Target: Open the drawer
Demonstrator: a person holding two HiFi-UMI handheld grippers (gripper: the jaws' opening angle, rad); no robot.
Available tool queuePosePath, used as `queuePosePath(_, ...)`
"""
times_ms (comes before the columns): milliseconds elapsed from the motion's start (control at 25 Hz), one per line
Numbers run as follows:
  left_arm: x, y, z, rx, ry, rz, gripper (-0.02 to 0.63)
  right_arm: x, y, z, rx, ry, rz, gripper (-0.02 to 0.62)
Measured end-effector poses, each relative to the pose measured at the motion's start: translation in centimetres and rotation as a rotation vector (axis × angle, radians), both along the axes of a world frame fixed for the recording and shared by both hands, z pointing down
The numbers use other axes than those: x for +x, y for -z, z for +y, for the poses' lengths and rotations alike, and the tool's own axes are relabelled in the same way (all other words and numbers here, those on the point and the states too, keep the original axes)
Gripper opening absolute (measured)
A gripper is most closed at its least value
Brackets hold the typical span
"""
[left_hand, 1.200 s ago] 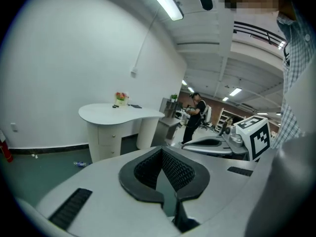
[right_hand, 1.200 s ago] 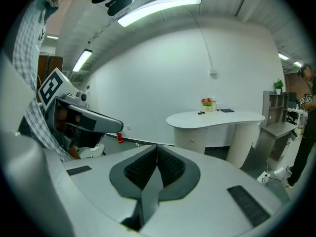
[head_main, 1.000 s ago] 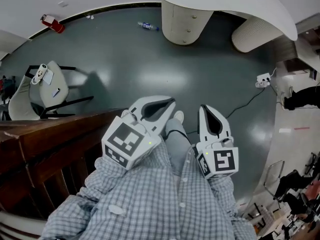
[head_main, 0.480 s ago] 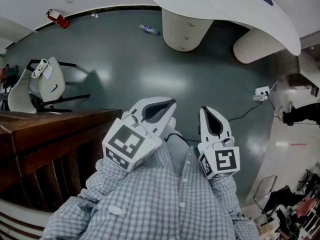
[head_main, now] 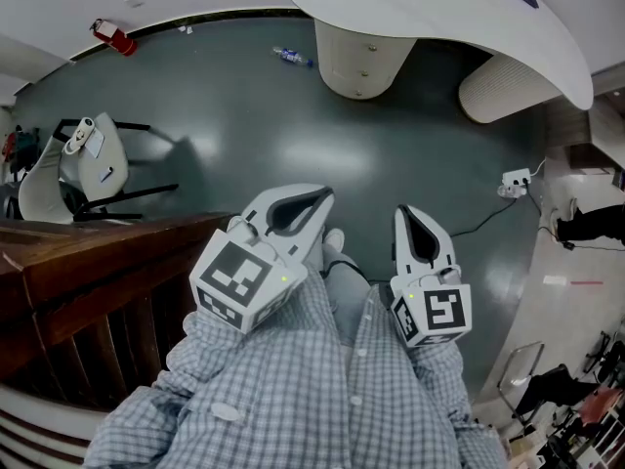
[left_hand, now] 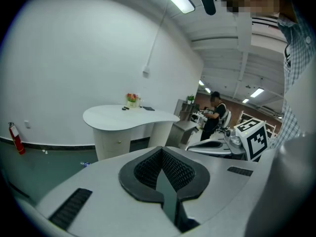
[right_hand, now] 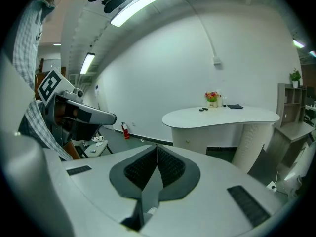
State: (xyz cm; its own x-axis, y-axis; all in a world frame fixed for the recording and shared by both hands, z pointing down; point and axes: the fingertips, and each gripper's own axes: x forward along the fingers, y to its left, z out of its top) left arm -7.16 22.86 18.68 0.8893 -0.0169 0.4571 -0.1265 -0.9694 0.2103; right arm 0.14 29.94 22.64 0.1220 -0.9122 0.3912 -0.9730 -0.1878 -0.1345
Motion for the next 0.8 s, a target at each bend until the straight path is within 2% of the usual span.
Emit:
queuePosePath(400,3.1,-0.1,-3.0,-0.009,-0.030,0.012,0.005,2.1,0.3,-2.7,-0.014,-0.011,0.017,0.009)
queuePosePath(800,5.5,1.3,-9.6,0.006,-0.019,0.035,0.005,4.4,1.9,-10.1,0.007,0.014,0.040,0.009)
